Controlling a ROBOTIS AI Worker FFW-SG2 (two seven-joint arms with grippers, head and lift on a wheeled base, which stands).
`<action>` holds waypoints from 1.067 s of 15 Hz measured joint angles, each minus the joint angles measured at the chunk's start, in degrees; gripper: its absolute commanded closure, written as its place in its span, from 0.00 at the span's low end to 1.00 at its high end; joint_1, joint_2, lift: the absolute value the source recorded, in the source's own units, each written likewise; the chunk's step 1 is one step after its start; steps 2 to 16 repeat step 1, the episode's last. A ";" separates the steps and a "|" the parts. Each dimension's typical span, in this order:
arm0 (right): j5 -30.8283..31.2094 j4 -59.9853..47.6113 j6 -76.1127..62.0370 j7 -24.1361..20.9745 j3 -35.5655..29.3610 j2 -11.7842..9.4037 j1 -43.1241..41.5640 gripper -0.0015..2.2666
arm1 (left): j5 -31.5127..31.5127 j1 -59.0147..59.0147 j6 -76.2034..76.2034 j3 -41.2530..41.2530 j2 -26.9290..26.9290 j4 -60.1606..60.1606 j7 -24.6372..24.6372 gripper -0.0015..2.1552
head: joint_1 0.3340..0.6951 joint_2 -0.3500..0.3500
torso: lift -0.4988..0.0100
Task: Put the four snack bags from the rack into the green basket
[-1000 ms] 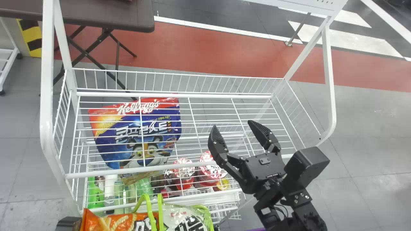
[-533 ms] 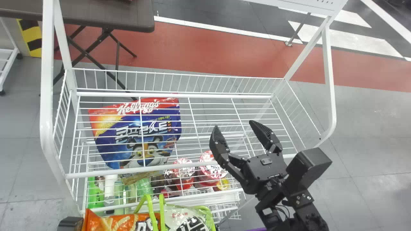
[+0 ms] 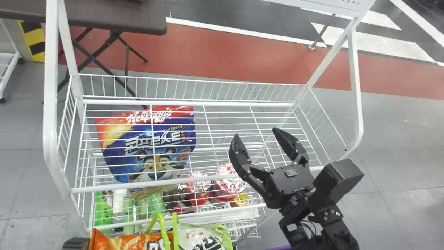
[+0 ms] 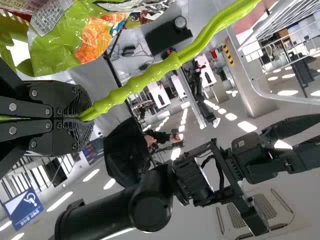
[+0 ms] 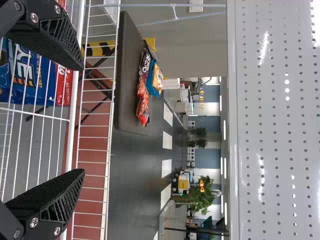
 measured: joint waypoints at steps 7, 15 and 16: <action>-0.03 -0.11 0.00 0.00 0.00 0.03 0.08 0.04 | 0.00 0.09 -0.03 0.08 0.00 -0.04 -0.04 0.99 | 1.00 0.00 | 0.97; -0.03 -0.11 0.00 0.00 0.00 0.03 0.08 0.04 | 0.00 0.09 -0.03 0.08 0.00 -0.04 -0.04 0.99 | 1.00 0.00 | 0.97; -0.03 -0.11 0.00 0.00 0.00 0.03 0.08 0.04 | 0.00 0.09 -0.03 0.08 0.00 -0.04 -0.04 0.99 | 1.00 0.00 | 0.97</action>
